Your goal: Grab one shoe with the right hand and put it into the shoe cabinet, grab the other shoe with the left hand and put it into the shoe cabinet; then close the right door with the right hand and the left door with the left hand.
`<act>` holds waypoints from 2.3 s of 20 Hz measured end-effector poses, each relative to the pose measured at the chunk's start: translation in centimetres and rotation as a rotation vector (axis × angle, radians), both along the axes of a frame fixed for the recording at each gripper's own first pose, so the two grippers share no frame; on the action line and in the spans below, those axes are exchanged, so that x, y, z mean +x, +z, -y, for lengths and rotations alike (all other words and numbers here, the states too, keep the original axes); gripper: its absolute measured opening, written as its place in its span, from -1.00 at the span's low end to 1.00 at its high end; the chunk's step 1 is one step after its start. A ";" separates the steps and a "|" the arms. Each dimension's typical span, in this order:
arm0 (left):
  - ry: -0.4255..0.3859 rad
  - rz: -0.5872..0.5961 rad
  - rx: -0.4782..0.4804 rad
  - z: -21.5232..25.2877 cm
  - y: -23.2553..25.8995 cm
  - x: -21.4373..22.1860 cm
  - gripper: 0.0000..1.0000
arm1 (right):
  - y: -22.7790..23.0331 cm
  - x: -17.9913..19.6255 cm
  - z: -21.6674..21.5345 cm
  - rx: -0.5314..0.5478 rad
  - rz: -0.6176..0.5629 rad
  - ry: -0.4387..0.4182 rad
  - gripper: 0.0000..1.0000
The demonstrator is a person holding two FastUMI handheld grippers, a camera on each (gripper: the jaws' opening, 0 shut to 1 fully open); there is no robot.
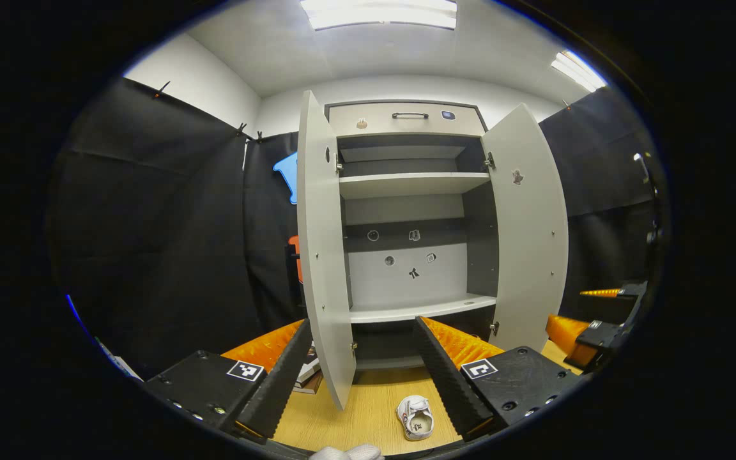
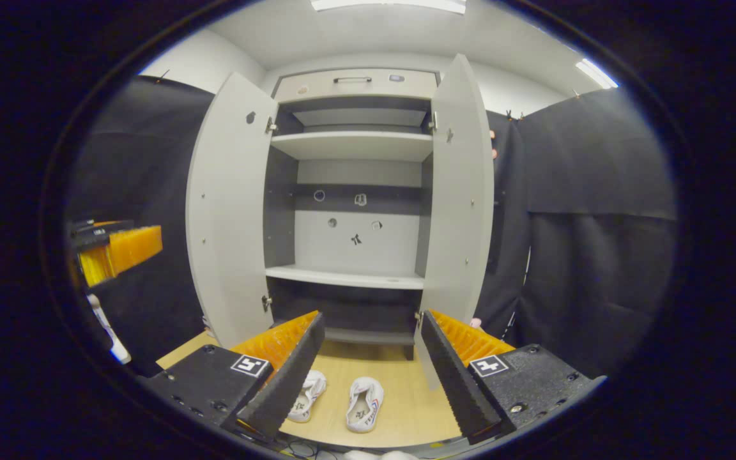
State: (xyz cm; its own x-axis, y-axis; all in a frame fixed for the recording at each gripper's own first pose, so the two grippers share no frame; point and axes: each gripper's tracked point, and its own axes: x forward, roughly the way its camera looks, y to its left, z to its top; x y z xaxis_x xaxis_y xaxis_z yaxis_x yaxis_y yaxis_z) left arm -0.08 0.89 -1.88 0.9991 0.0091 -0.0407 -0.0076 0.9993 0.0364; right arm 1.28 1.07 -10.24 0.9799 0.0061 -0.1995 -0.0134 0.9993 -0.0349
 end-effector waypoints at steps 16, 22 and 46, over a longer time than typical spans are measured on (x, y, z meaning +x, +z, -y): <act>0.065 -0.080 0.029 -1.6 -2.5 0.2 0.92 | -29.6 3.5 -4.9 0.170 -0.611 0.035 0.64; 0.095 -0.109 0.053 -2.0 -3.3 1.0 0.92 | -33.4 7.7 -4.5 0.127 -0.659 0.018 0.62; 0.094 -0.156 0.038 -1.3 -5.0 3.7 0.92 | -34.1 14.0 -3.9 0.147 -0.621 0.009 -0.82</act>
